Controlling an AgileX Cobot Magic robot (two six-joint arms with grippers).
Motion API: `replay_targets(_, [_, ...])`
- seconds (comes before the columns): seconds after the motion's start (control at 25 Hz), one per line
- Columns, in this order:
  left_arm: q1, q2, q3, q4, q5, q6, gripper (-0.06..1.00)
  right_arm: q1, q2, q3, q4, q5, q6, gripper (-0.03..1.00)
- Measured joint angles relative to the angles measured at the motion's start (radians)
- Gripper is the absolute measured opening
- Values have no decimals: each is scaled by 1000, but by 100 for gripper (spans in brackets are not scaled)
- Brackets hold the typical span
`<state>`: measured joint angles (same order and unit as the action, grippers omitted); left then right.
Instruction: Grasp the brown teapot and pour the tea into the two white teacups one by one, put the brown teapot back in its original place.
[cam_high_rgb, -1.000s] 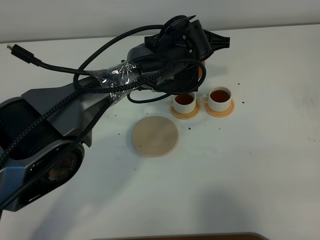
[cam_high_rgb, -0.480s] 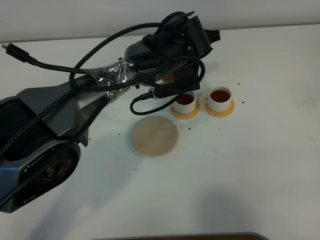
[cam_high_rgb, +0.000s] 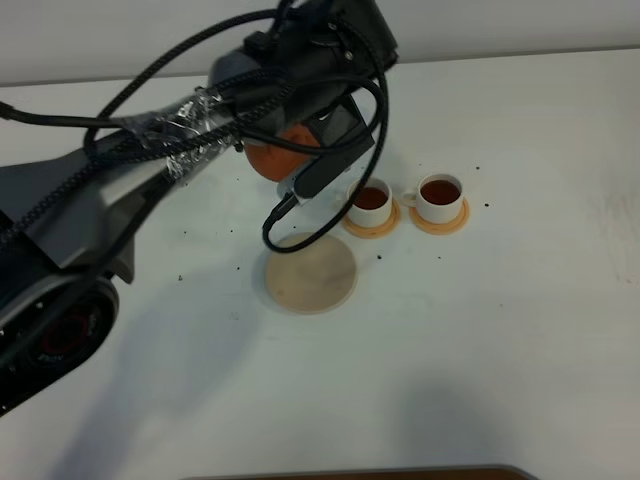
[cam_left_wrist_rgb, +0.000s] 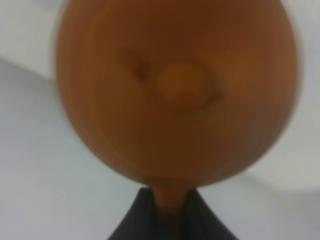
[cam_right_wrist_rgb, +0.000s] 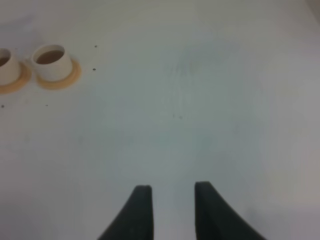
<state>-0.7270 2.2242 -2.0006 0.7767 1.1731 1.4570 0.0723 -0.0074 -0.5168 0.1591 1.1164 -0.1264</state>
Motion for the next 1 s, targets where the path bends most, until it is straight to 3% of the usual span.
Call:
replay_targets(0.32, [57, -3, -3, -253, 0, -301, 14, 0, 0, 0, 0, 0, 0, 24])
replay_targets(0.56, [120, -3, -3, -339, 0, -513, 14, 0, 0, 0, 0, 0, 0, 24])
replay_targets(0.92, [222, -1, -3, -572, 1, -744, 14, 0, 0, 0, 0, 0, 0, 24])
replay_targets(1.0, [229, 12, -3, -585, 1, -758, 14, 0, 0, 0, 0, 0, 0, 24])
